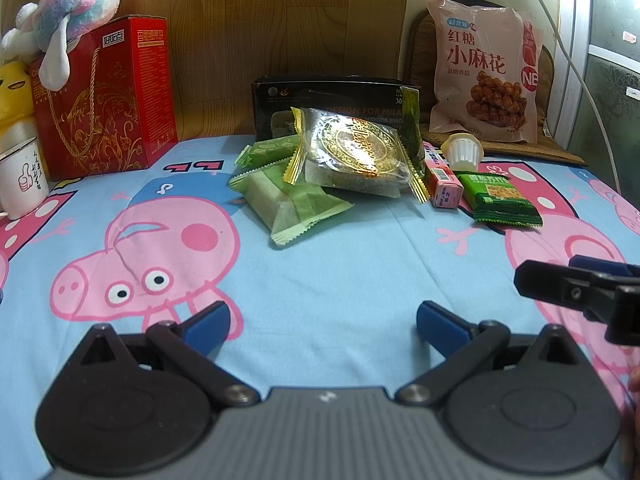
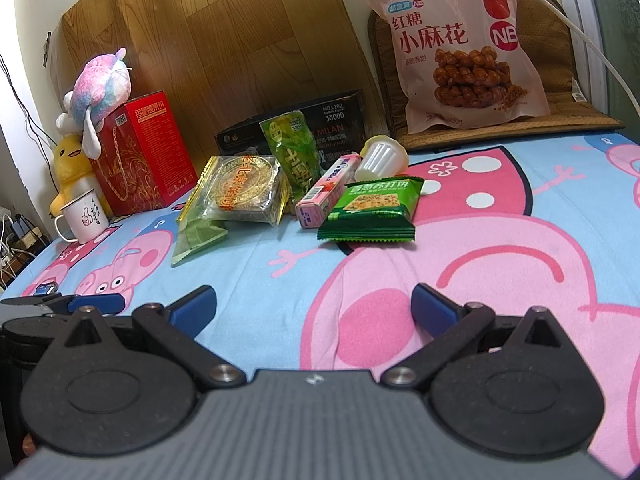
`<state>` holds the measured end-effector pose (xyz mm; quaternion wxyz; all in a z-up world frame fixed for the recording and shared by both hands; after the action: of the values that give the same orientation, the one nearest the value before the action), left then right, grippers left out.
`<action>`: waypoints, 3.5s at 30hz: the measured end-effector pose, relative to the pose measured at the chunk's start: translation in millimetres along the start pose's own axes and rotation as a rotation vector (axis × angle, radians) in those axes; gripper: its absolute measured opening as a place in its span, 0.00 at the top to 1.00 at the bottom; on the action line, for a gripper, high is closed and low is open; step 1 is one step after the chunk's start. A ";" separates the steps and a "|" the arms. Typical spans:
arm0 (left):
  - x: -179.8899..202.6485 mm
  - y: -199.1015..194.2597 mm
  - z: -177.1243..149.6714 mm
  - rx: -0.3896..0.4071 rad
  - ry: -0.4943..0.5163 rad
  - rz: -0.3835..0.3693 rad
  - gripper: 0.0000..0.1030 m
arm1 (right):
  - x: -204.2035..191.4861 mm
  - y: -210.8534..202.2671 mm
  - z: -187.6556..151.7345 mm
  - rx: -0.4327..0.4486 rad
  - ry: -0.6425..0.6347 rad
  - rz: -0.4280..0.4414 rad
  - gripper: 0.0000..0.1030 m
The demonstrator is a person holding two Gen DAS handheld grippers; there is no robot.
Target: Organize snacks
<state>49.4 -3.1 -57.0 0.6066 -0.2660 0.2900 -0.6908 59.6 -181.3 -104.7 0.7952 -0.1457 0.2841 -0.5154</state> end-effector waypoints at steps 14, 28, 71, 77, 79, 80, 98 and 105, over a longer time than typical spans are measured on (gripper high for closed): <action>0.1 0.0 0.2 0.000 0.000 0.000 0.00 | 0.8 0.1 0.3 0.001 0.001 0.000 0.00; 0.1 0.0 0.3 -0.001 0.000 0.000 0.00 | 0.6 0.0 0.1 0.002 0.002 -0.001 0.00; -1.7 -3.3 8.1 -0.001 -0.009 -0.060 0.00 | -0.9 1.7 6.1 -0.003 -0.046 0.024 0.34; -9.8 -7.8 42.9 0.037 0.010 -0.079 0.06 | -11.2 4.2 28.2 0.038 -0.130 0.083 0.61; -14.4 -3.0 57.1 0.029 -0.009 -0.103 0.11 | -15.4 7.2 39.9 0.034 -0.131 0.124 0.65; -17.1 0.2 65.4 0.026 -0.023 -0.118 0.12 | -20.0 8.9 45.2 0.037 -0.128 0.157 0.65; -8.4 52.7 108.2 -0.038 -0.117 -0.270 0.59 | -53.8 95.0 52.4 -0.134 -0.482 0.093 0.61; 0.7 -3.7 73.3 -0.015 -0.163 -0.377 0.59 | -51.7 21.9 26.6 -0.115 -0.466 0.147 0.66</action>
<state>99.5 -9.1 -3.7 0.4860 -0.3751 0.1904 -0.7660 75.8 -126.9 -79.4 0.8651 -0.2844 0.1318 -0.3917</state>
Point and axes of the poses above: each gripper's, at about its wrist camera, not at the fingertips, and y roughly the way its jaws point, x to its right, z to its top, the point moved 9 cm from there along y, roughly the way its jaws point, and after that the axes turned 7 degrees about -x, right-handed, at the moved point
